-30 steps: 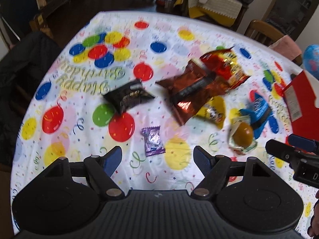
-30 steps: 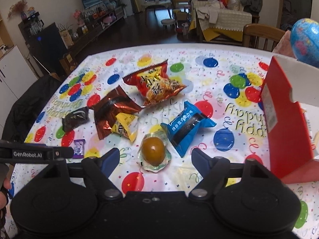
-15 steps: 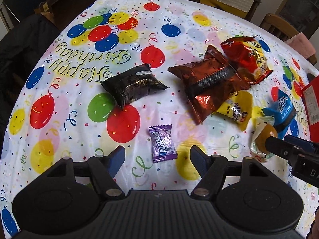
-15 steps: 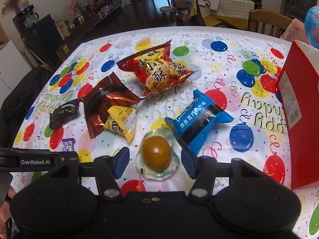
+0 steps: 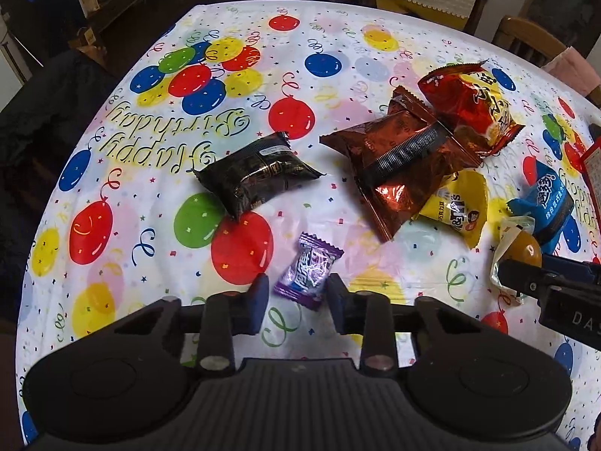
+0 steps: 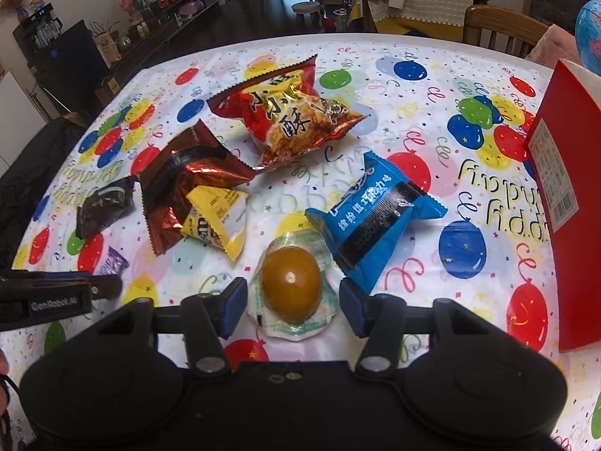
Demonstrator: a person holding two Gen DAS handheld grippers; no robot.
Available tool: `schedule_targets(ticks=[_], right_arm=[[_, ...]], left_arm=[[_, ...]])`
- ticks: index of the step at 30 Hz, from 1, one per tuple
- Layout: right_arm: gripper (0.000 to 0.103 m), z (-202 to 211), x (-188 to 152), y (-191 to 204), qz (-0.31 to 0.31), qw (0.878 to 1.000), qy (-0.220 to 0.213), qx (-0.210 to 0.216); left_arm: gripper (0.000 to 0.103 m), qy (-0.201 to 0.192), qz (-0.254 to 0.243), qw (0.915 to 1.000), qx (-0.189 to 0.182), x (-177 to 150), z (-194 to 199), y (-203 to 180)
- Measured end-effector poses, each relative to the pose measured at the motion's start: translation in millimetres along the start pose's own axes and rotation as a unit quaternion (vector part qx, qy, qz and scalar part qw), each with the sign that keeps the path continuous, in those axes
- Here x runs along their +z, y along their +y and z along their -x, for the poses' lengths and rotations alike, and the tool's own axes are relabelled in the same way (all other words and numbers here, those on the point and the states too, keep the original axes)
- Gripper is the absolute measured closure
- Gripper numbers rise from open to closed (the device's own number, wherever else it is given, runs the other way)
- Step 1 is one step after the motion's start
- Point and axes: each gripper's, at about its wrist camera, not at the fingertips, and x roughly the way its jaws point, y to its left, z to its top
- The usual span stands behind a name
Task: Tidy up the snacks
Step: 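Grasp the purple candy with the left gripper while the right gripper grasps the wrapped egg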
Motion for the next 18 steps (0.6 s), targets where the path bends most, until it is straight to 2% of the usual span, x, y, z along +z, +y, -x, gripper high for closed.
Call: schedule_targets(ticks=[3, 11, 18], right_arm=[[0.06, 1.4, -2.2, -1.1, 0.0, 1.0, -0.004, 0.001], [0.061, 14.5, -9.2, -2.6, -0.005, 1.0, -0.013, 0.007], [0.061, 40.7, -15.3, -2.3, -0.01, 1.0, -0.023, 0.019]], left_arm=[[0.078, -0.003, -0.005, 1.0, 0.0, -0.2, 0.3, 1.7], [0.078, 0.0, 0.006, 1.0, -0.006, -2.9, 4.1, 7.3], [0.078, -0.003, 0.016, 0.9996, -0.024, -7.3, 25.7, 9.8]])
